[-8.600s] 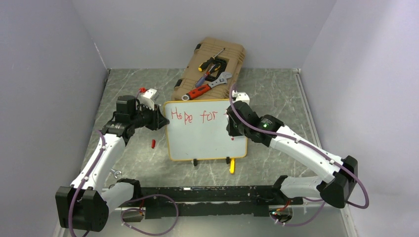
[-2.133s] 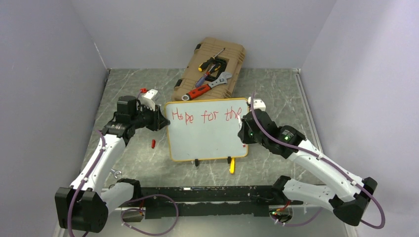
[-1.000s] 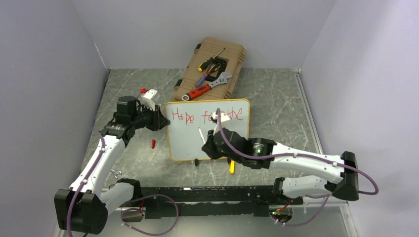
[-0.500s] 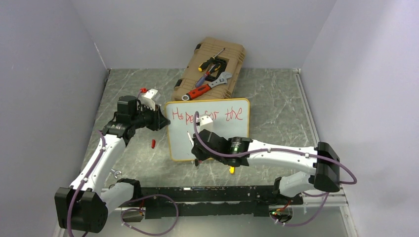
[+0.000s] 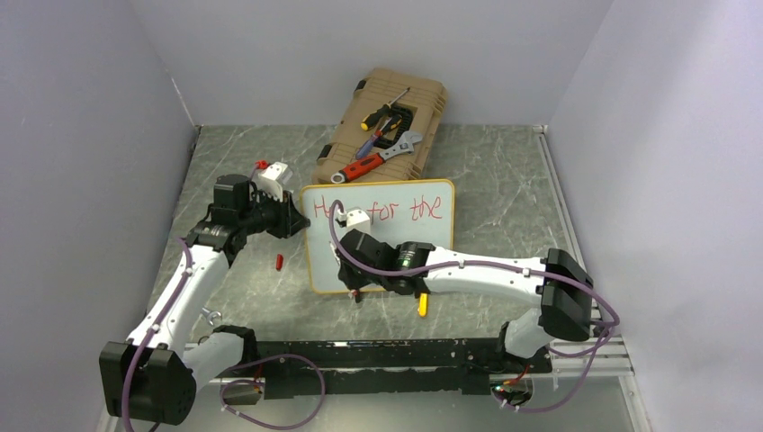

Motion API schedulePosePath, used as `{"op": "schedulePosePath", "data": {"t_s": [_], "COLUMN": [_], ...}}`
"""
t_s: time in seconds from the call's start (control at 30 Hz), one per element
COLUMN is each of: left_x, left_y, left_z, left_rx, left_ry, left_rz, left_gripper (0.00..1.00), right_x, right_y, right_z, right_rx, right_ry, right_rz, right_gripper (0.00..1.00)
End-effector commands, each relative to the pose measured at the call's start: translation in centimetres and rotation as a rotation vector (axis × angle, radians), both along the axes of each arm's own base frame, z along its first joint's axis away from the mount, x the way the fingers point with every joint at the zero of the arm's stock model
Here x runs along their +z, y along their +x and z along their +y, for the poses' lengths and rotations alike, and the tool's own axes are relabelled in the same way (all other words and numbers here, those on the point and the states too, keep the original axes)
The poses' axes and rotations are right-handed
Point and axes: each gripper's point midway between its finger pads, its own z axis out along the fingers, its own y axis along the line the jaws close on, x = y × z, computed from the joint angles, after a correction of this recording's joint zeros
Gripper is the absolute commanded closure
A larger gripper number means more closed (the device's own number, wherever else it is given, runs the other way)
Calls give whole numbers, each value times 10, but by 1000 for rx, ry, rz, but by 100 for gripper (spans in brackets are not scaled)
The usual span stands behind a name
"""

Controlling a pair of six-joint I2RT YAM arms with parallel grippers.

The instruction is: Write a sentence on the whiteboard

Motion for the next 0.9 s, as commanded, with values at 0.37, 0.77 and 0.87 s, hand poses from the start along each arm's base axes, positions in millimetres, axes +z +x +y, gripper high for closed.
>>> {"op": "schedulePosePath", "data": {"t_s": [0.37, 0.77, 0.87], "left_x": [14, 11, 11], "left_y": [-2, -5, -5], "left_z": [-10, -14, -15], "left_rx": [-49, -58, -61], "left_ry": [-14, -9, -10], "left_rz": [-52, -42, -43], "left_gripper": [100, 100, 100], "right_x": [13, 13, 12], "right_y": [7, 7, 7], "right_z": [10, 3, 6], "right_rx": [-11, -20, -13], "right_ry": [60, 72, 80], "right_rz": [8, 9, 6], "right_gripper": [100, 100, 100]}}
